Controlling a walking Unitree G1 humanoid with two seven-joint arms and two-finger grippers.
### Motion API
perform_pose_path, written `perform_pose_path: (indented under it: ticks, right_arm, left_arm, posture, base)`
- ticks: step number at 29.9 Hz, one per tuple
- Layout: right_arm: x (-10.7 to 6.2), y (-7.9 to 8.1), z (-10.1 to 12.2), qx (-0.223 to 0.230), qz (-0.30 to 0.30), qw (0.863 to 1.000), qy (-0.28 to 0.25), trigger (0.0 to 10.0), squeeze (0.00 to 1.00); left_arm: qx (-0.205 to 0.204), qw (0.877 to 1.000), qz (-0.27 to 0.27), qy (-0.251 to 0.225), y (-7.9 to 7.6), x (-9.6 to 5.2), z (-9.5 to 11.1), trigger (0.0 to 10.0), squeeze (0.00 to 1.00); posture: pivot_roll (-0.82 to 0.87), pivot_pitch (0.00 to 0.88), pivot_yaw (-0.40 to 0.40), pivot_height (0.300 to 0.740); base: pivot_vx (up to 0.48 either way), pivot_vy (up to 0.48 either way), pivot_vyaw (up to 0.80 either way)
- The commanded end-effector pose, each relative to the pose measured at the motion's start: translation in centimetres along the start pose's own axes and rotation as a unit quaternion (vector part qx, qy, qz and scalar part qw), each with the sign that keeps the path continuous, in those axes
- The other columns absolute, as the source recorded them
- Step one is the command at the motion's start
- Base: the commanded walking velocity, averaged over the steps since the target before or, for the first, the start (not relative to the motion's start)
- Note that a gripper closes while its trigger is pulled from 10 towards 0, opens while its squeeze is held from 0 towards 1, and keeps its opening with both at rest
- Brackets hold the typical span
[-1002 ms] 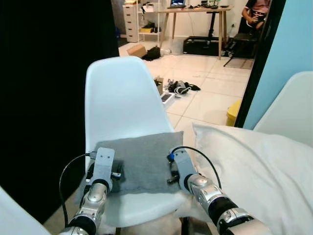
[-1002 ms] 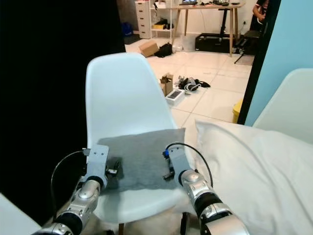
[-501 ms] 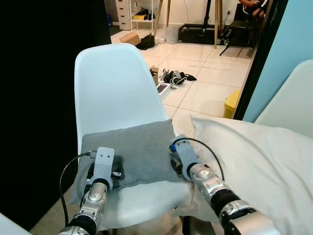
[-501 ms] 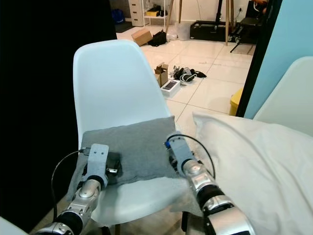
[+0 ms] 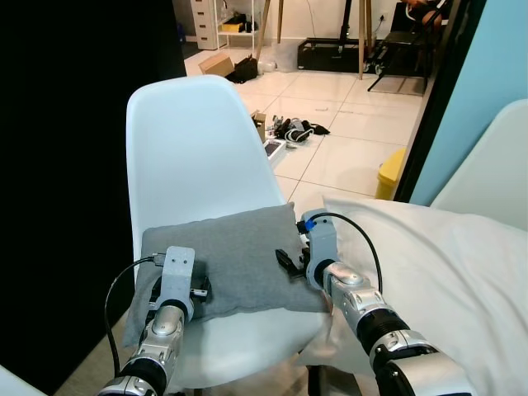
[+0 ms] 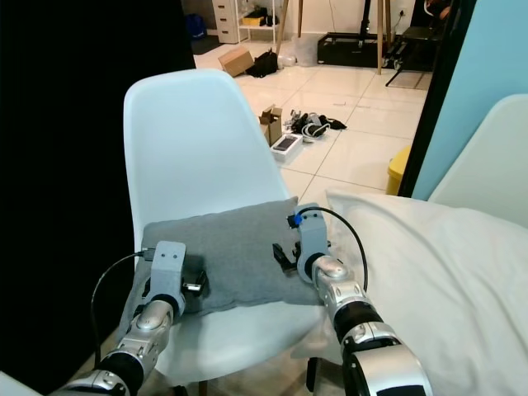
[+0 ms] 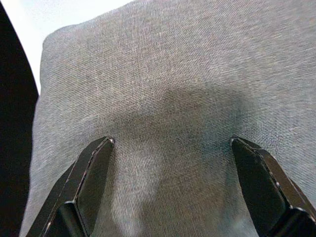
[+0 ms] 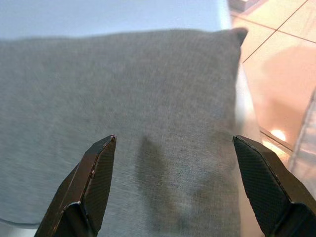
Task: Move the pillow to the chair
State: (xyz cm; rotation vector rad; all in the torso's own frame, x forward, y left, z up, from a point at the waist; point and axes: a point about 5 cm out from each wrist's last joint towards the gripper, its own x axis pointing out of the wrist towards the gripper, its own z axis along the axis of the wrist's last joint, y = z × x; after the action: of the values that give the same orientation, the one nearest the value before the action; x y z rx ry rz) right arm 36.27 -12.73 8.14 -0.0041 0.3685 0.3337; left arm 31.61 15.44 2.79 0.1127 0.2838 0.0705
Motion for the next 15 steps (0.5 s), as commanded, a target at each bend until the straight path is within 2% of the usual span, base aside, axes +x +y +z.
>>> perform_pose_path:
  ticks: [1,2,15]
  right_arm:
    - [0.14,0.33,0.22,0.011,0.001,1.000,-0.007,10.0,0.74]
    - [0.14,0.34,0.18,0.016,0.001,1.000,-0.007,10.0,0.01]
    - [0.07,0.21,-0.04,0.020,0.003,1.000,-0.002,10.0,0.00]
  left_arm:
    - [0.002,1.000,0.007,0.010,0.47,-0.11,-0.45,10.0,0.00]
    - [0.002,1.000,0.008,0.010,0.55,-0.12,-0.48,10.0,0.00]
    - [0.000,1.000,0.008,0.013,0.49,-0.11,-0.51,10.0,0.00]
  posture:
    - [-0.09,0.008,0.044,0.595]
    - [-0.09,0.010,0.043,0.600]
    - [-0.09,0.010,0.042,0.640]
  base:
    - [0.000,0.000,0.00]
    - [0.000,0.000,0.00]
    - [0.000,0.000,0.00]
